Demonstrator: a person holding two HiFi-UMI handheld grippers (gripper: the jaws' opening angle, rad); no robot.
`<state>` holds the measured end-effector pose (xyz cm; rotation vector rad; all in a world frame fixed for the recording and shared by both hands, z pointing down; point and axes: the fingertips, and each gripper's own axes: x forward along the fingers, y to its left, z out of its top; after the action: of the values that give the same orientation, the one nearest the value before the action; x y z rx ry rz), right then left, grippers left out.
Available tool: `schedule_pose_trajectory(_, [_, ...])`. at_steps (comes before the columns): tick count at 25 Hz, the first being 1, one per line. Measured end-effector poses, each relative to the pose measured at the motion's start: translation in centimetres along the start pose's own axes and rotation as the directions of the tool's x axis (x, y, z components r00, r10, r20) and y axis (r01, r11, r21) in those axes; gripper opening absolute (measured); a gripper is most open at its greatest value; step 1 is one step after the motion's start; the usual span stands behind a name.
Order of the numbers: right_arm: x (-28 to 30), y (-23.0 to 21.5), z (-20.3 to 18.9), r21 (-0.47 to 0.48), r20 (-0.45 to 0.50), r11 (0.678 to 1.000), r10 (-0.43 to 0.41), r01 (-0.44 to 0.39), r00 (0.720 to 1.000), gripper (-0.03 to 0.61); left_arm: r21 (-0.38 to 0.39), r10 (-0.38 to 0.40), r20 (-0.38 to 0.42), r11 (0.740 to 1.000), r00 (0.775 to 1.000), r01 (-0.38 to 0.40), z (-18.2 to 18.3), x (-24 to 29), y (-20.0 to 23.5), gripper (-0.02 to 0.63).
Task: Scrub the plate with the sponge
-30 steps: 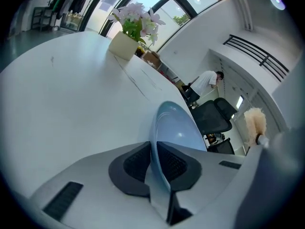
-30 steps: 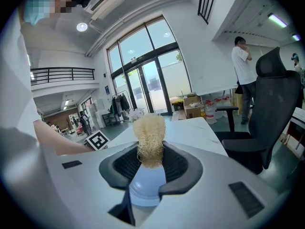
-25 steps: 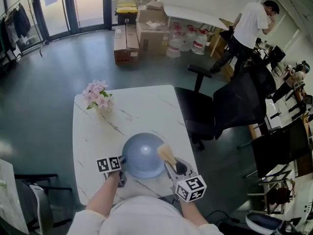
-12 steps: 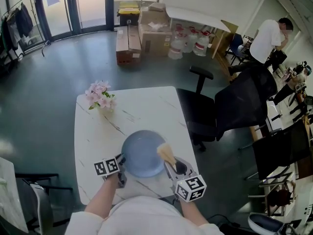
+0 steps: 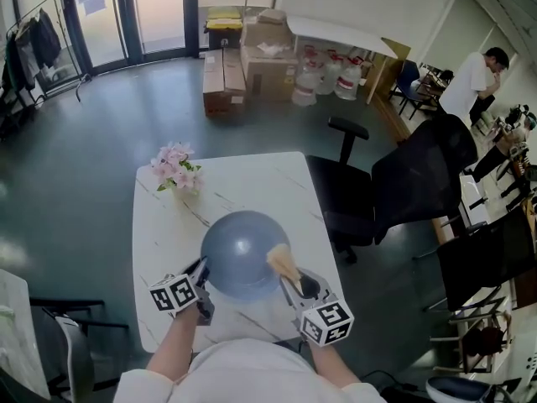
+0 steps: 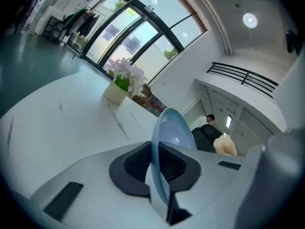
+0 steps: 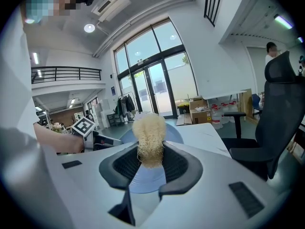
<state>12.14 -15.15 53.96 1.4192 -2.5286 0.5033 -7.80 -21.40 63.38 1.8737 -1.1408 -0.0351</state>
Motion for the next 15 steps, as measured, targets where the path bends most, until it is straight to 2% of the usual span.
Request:
schedule_pose_trajectory(7, [0.7,1.7,-0.1,-0.027,-0.005,0.999,0.046,-0.046,0.999,0.12,0.043,-0.016,0.122,0.999,0.992,0.011,3.3,-3.1,-1.9,0.051])
schedule_pose_trajectory(15, [1.5,4.7,-0.3,-0.091,-0.029,0.989,0.113,-0.115,0.993,0.12,0.123,0.003,0.176,0.992,0.984,-0.025,4.8,-5.7,-2.6,0.051])
